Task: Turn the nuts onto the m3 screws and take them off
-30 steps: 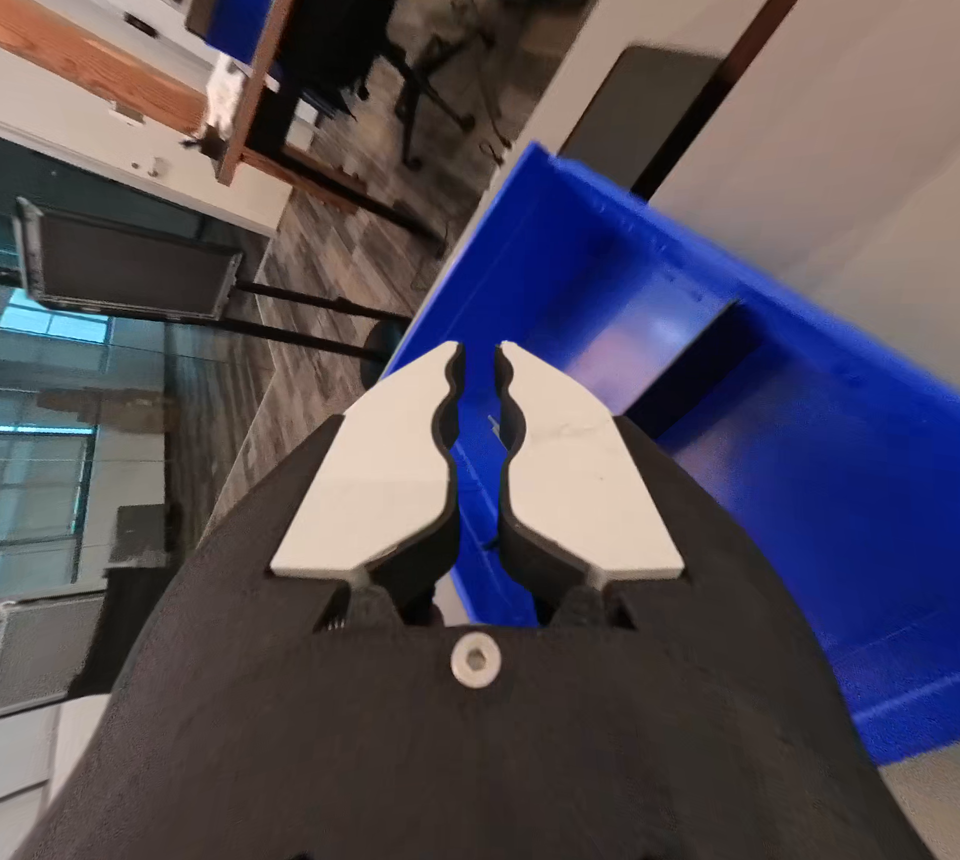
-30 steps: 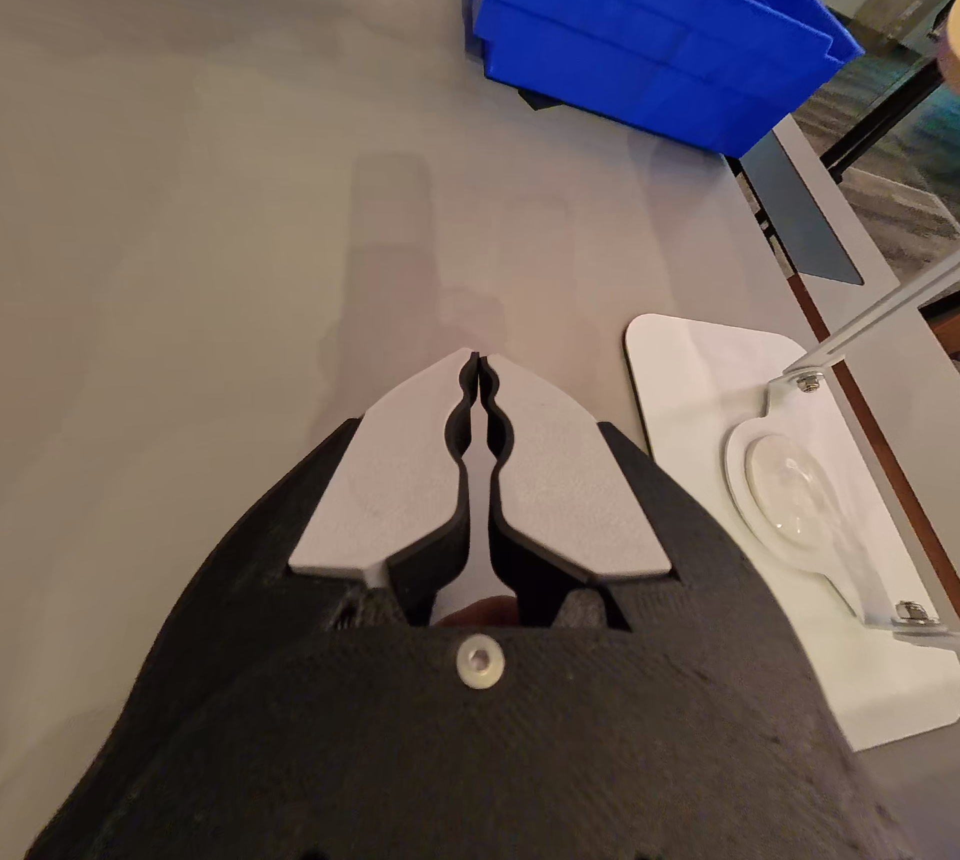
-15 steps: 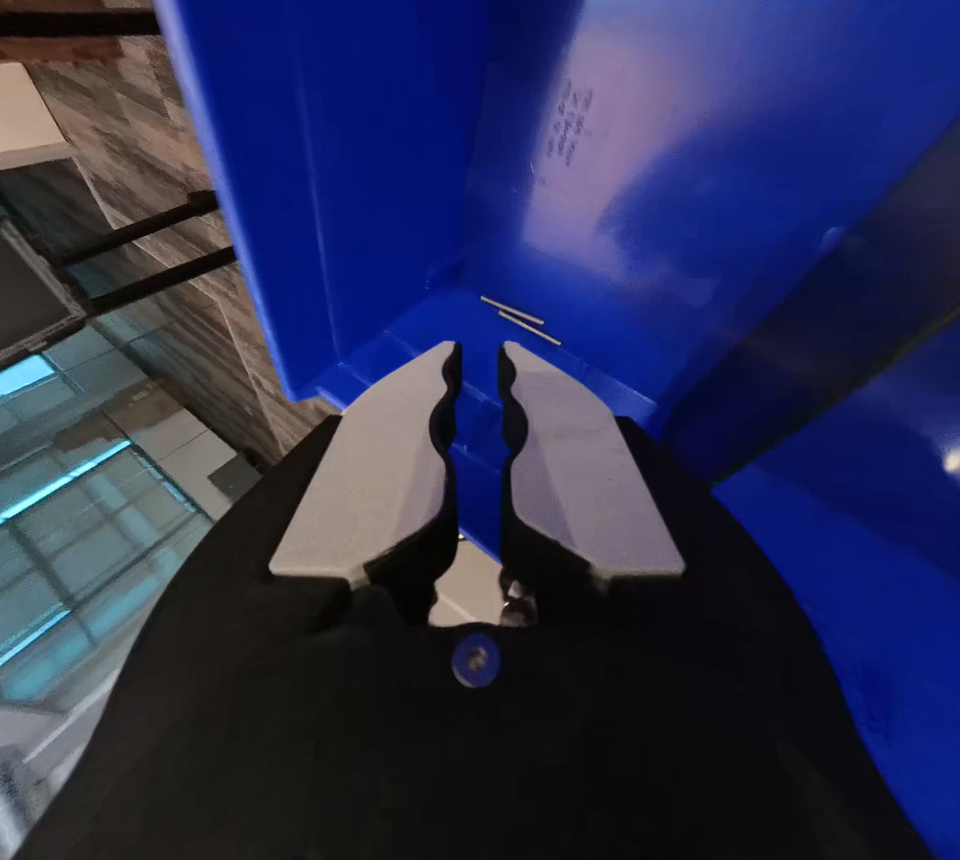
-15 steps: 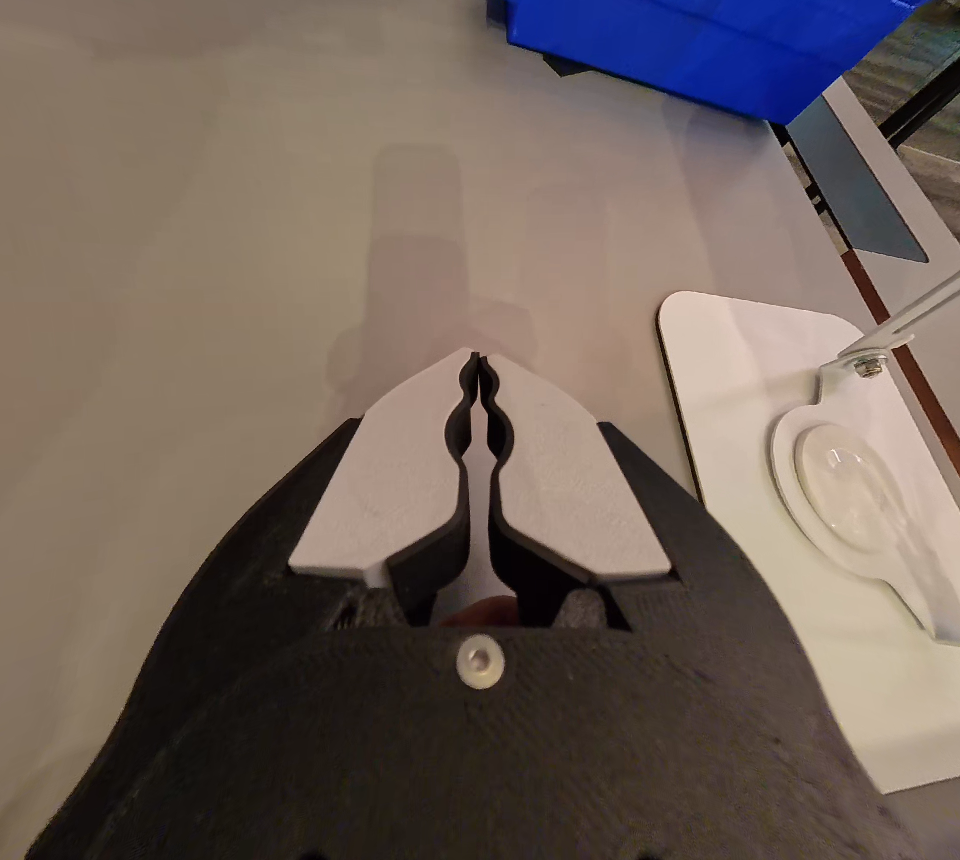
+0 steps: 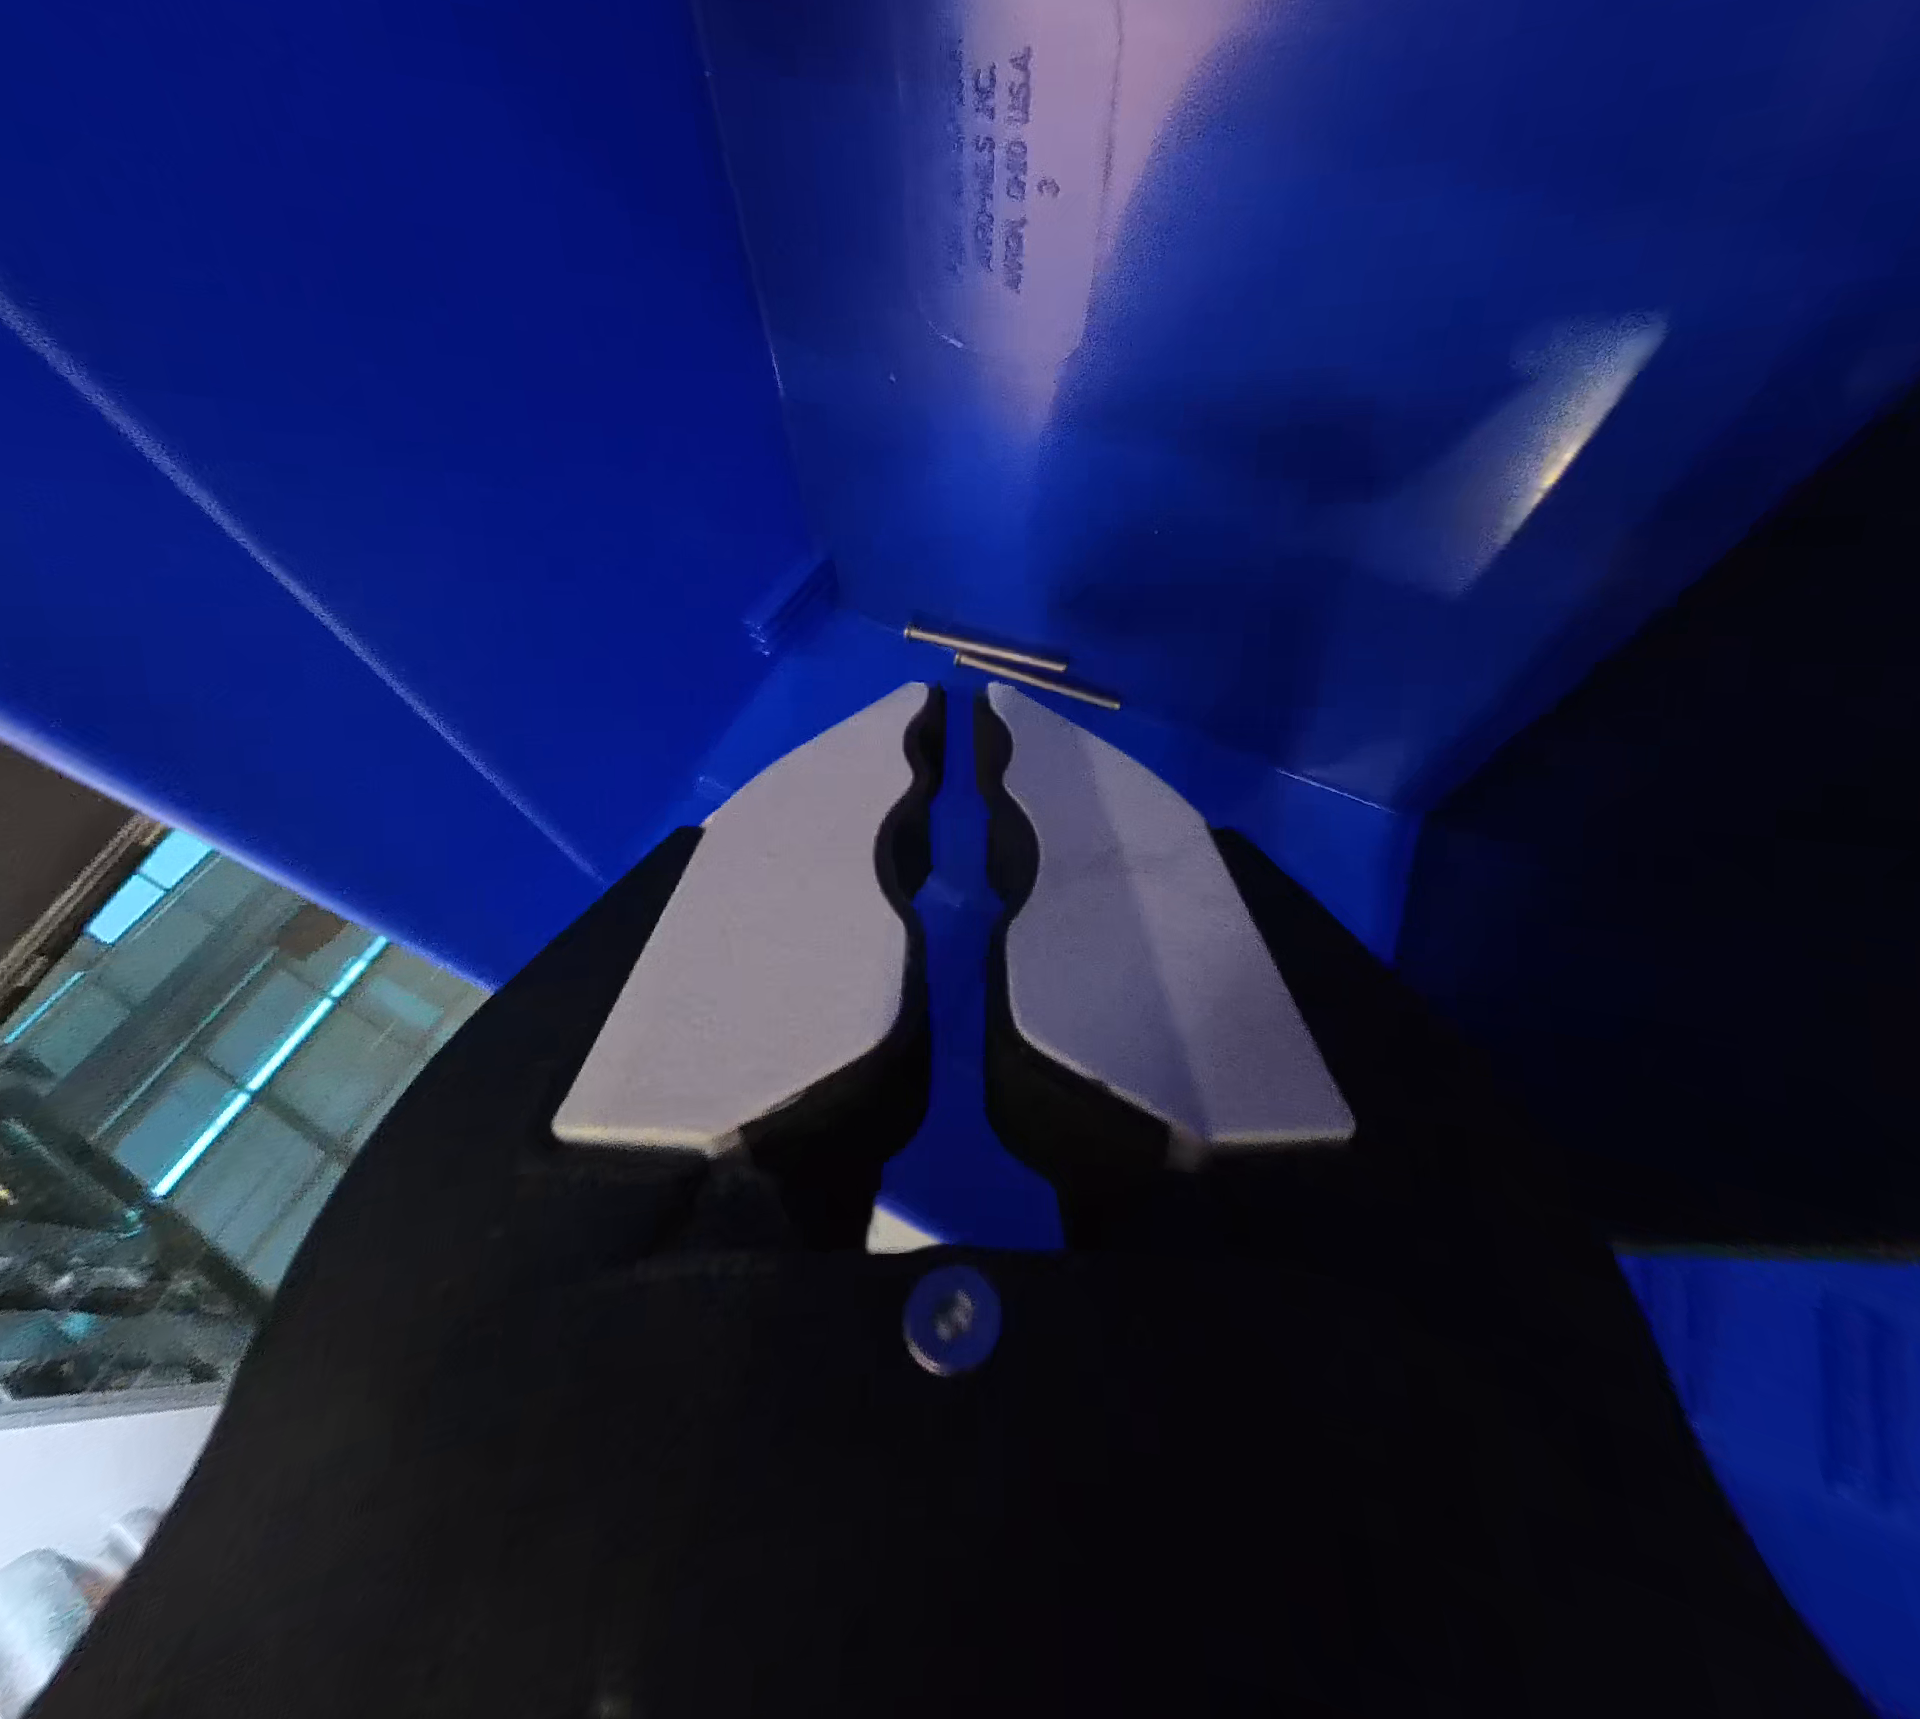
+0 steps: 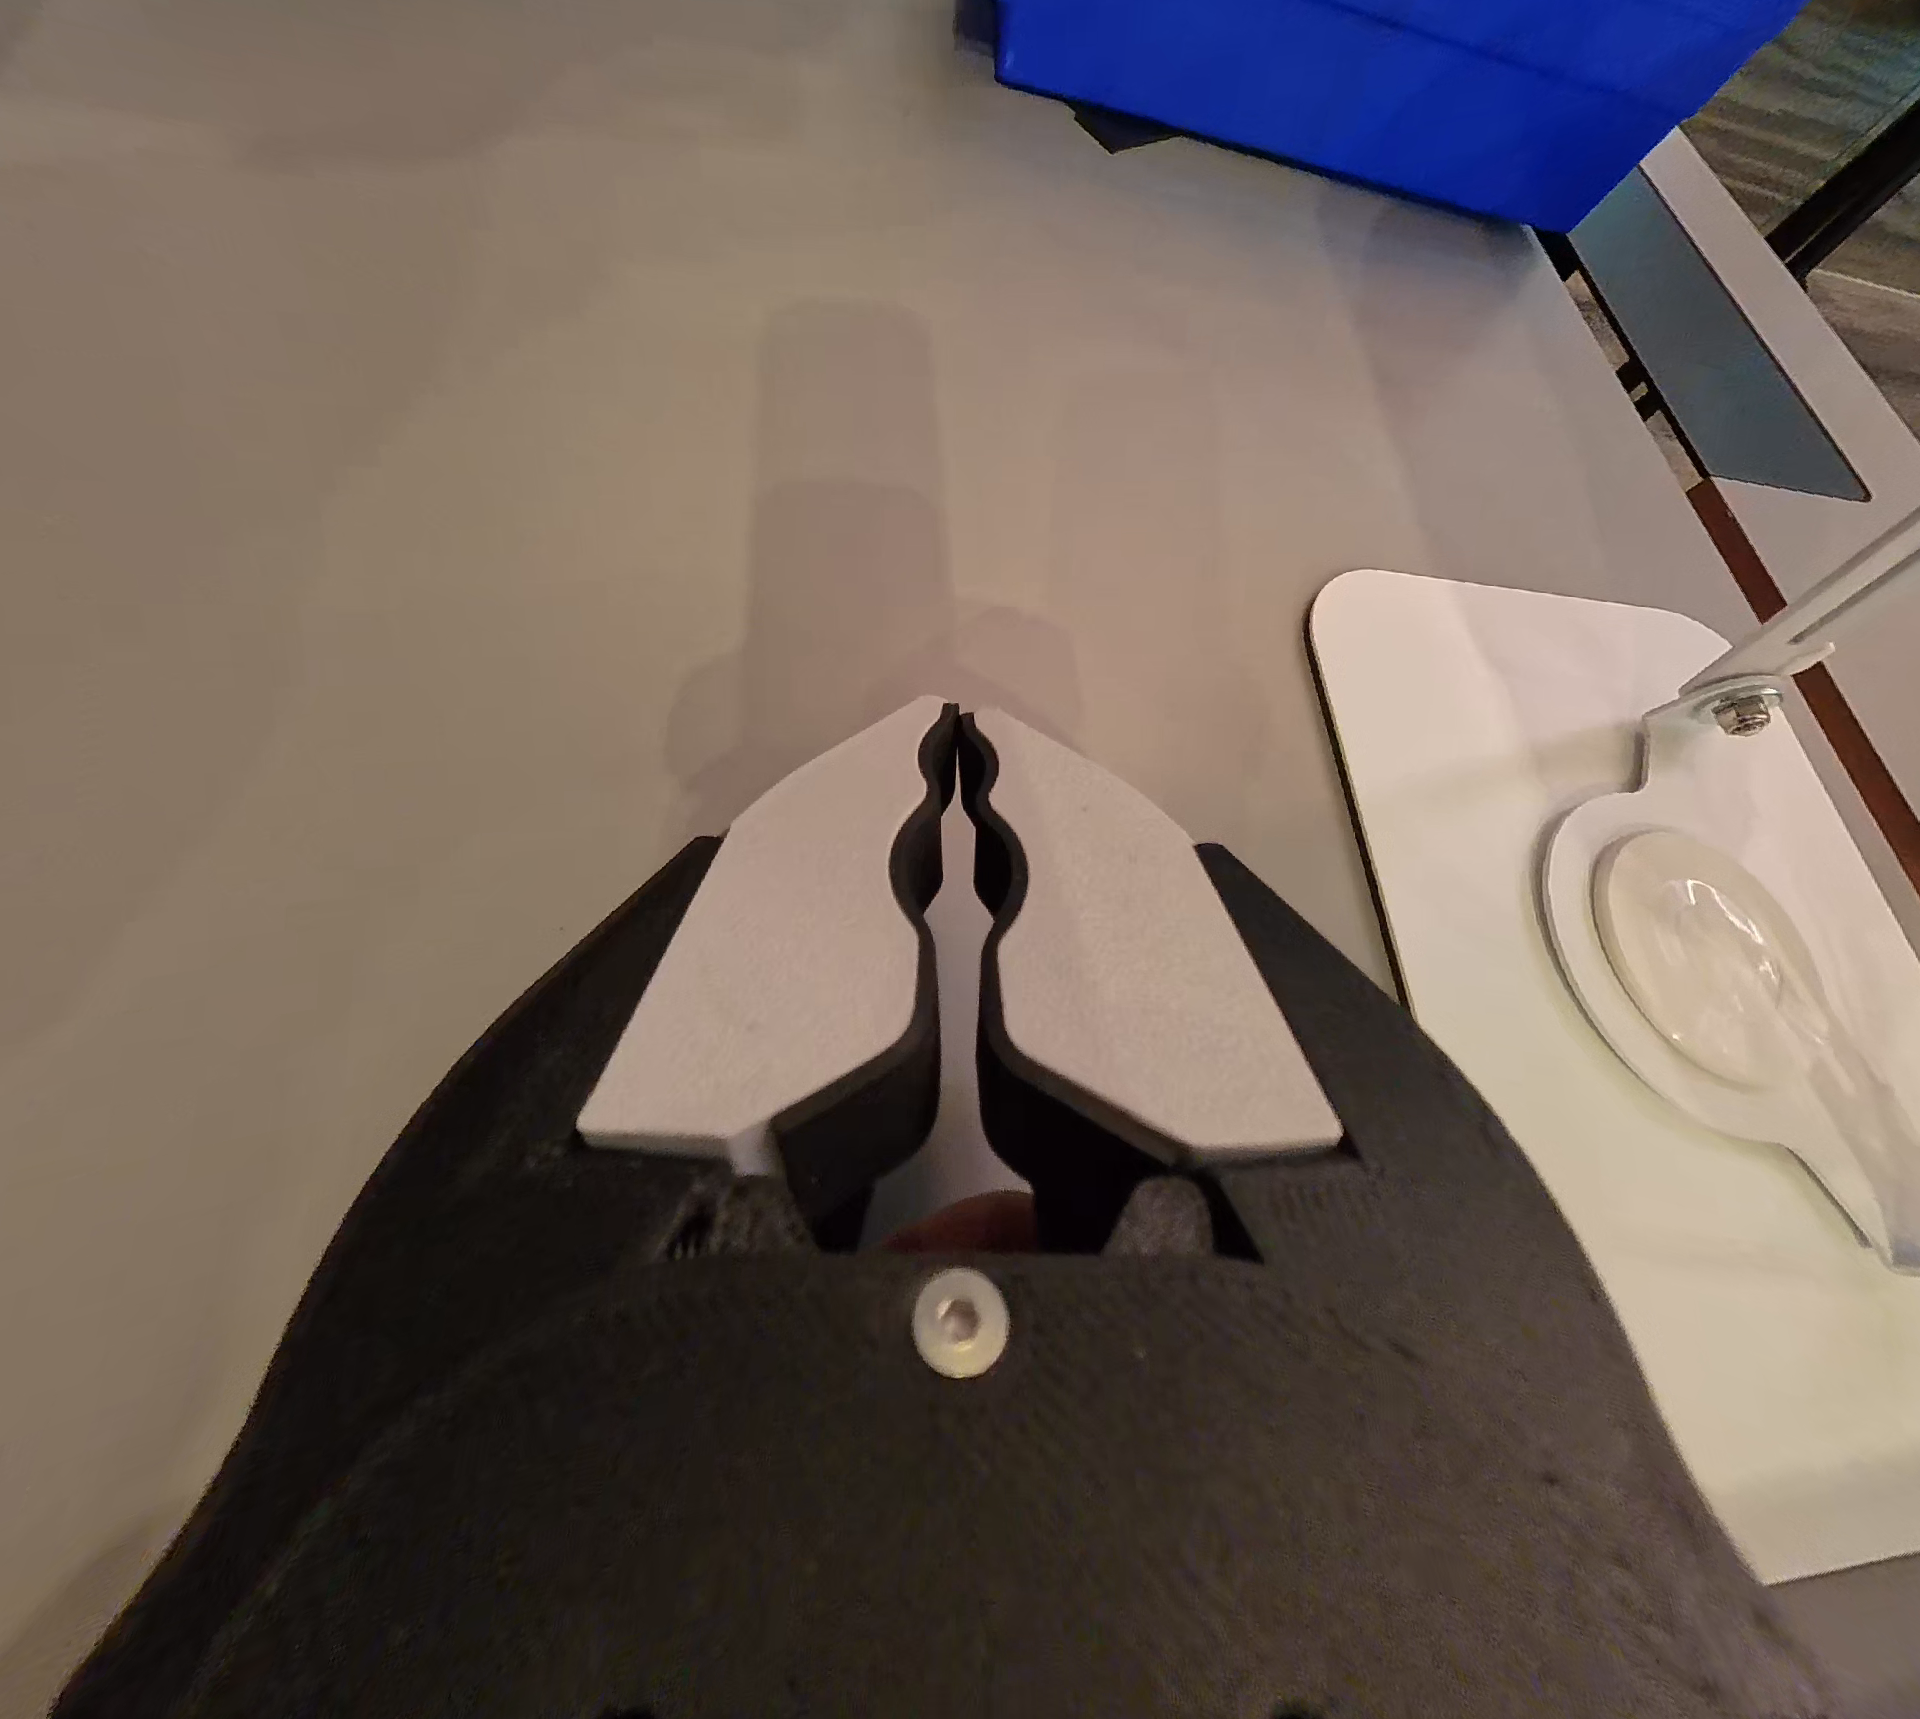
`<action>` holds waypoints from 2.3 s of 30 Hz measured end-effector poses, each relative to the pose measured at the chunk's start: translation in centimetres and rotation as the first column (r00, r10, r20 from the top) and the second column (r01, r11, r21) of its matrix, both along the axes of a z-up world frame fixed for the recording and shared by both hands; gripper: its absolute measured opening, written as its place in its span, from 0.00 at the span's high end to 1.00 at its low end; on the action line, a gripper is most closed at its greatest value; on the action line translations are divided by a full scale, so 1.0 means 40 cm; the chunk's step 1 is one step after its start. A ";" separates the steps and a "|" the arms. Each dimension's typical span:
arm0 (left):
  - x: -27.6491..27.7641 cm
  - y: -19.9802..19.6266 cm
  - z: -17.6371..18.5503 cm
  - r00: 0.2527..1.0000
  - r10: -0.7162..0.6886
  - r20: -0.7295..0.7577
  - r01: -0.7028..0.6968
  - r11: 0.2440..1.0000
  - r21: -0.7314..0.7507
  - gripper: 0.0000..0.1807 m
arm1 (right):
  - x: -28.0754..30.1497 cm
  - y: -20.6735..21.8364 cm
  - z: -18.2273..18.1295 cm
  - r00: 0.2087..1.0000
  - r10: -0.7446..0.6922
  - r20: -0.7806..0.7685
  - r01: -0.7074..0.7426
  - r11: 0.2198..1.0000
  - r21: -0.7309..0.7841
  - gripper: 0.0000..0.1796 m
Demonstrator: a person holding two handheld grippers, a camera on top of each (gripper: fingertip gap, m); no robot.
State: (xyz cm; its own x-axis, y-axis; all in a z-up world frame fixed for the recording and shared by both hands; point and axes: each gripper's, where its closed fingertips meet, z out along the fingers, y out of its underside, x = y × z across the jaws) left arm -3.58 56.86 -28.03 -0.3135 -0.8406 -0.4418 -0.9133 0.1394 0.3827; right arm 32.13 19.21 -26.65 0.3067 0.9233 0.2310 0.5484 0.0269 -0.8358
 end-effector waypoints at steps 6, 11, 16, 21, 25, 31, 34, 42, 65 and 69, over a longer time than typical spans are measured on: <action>0.001 0.023 0.017 0.996 0.022 -0.083 -0.017 0.998 0.056 1.00 | 0.001 0.002 -0.001 1.000 -0.001 0.003 0.001 1.000 -0.001 1.00; -0.018 0.017 0.007 0.979 -0.039 -0.199 0.043 0.999 0.019 1.00 | 0.003 0.002 0.000 1.000 -0.002 -0.001 0.002 1.000 -0.005 1.00; -0.032 0.015 -0.016 0.947 -0.055 -0.317 0.045 0.998 -0.040 0.97 | 0.003 0.003 0.000 1.000 -0.004 -0.003 0.004 1.000 -0.008 1.00; -0.048 0.014 -0.022 0.939 -0.019 -0.344 -0.009 0.997 -0.081 0.96 | 0.005 0.004 0.000 1.000 -0.006 -0.004 0.006 1.000 -0.009 1.00; -0.046 0.022 -0.018 0.943 -0.006 -0.333 -0.021 0.997 -0.077 0.95 | 0.005 0.004 0.001 1.000 -0.007 -0.008 0.007 1.000 -0.012 1.00; -0.039 0.036 -0.015 0.964 0.068 -0.256 -0.083 0.995 -0.049 0.97 | 0.007 0.005 0.001 1.000 -0.008 -0.008 0.008 1.000 -0.011 1.00; -0.022 0.034 -0.019 0.986 0.093 -0.140 -0.100 0.994 -0.046 0.96 | 0.008 0.005 0.003 1.000 -0.009 -0.013 0.008 1.000 -0.015 1.00; -0.060 0.031 -0.040 0.974 0.148 -0.171 -0.156 0.987 -0.036 0.94 | 0.010 0.006 0.003 1.000 -0.012 -0.012 0.011 1.000 -0.012 1.00; -0.057 0.002 -0.060 0.979 0.099 -0.180 -0.112 0.992 -0.062 0.94 | 0.014 0.008 0.002 1.000 -0.016 -0.011 0.016 1.000 -0.009 1.00; -0.045 -0.006 -0.046 0.982 0.136 -0.131 -0.146 0.987 -0.071 0.94 | 0.017 0.011 0.001 1.000 -0.019 -0.009 0.019 1.000 -0.010 1.00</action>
State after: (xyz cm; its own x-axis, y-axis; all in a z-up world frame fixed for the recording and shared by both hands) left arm -5.38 56.60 -29.87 -0.2380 -0.9112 -0.3363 -0.8714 0.0474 0.4883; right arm 32.82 19.65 -26.63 0.3262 0.9197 0.2185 0.5407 0.0081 -0.8412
